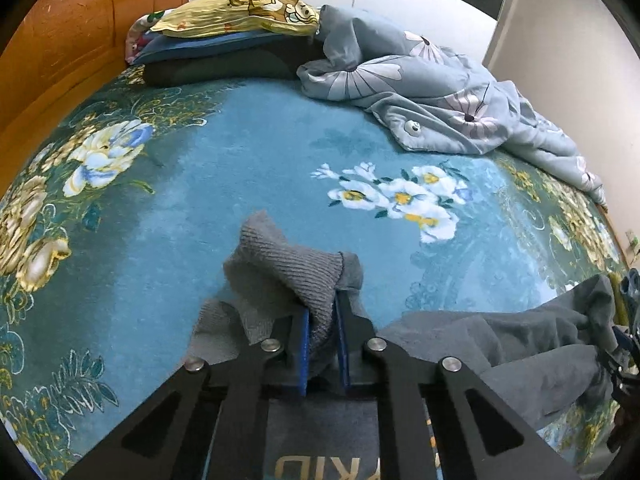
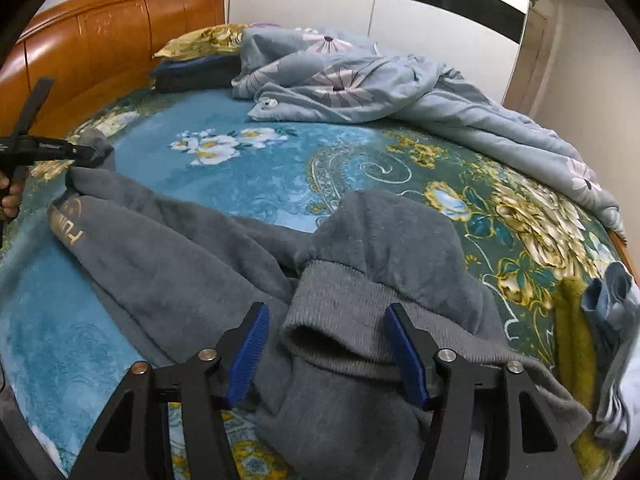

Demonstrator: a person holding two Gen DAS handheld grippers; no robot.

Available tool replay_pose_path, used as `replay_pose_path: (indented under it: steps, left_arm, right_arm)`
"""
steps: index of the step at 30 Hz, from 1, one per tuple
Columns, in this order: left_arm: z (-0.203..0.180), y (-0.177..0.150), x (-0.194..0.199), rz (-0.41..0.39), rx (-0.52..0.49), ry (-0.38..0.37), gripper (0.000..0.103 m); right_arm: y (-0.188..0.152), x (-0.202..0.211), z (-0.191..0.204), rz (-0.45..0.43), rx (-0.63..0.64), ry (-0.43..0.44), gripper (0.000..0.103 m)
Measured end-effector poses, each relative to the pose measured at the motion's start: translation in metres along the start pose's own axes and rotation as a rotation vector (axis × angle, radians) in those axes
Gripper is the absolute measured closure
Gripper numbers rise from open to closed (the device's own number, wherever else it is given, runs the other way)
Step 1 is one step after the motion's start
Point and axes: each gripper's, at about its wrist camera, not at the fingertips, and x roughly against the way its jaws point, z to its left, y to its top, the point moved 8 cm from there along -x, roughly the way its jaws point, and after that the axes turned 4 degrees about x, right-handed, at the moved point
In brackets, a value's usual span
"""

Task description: Fold clothes

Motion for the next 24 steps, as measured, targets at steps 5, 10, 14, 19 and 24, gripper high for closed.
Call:
replay_pose_path:
  steps: [5, 10, 14, 19, 24]
  left_arm:
    - [0.011, 0.007, 0.021, -0.072, 0.024, 0.014, 0.097]
    - [0.04, 0.029, 0.058, -0.17, 0.081, 0.039, 0.097]
    - [0.065, 0.052, 0.092, -0.241, 0.118, 0.055, 0.097]
    - [0.101, 0.079, 0.126, -0.322, 0.134, 0.149, 0.097]
    - [0.152, 0.11, 0.112, -0.29, 0.23, 0.227, 0.097]
  right_arm:
    - [0.001, 0.001, -0.013, 0.02, -0.051, 0.003, 0.093]
    - [0.038, 0.058, -0.048, -0.121, -0.112, -0.024, 0.095]
    - [0.084, 0.119, -0.081, -0.264, -0.146, -0.065, 0.095]
    - [0.125, 0.156, -0.113, -0.341, -0.148, -0.152, 0.095]
    - [0.153, 0.112, -0.148, -0.274, -0.22, -0.17, 0.095]
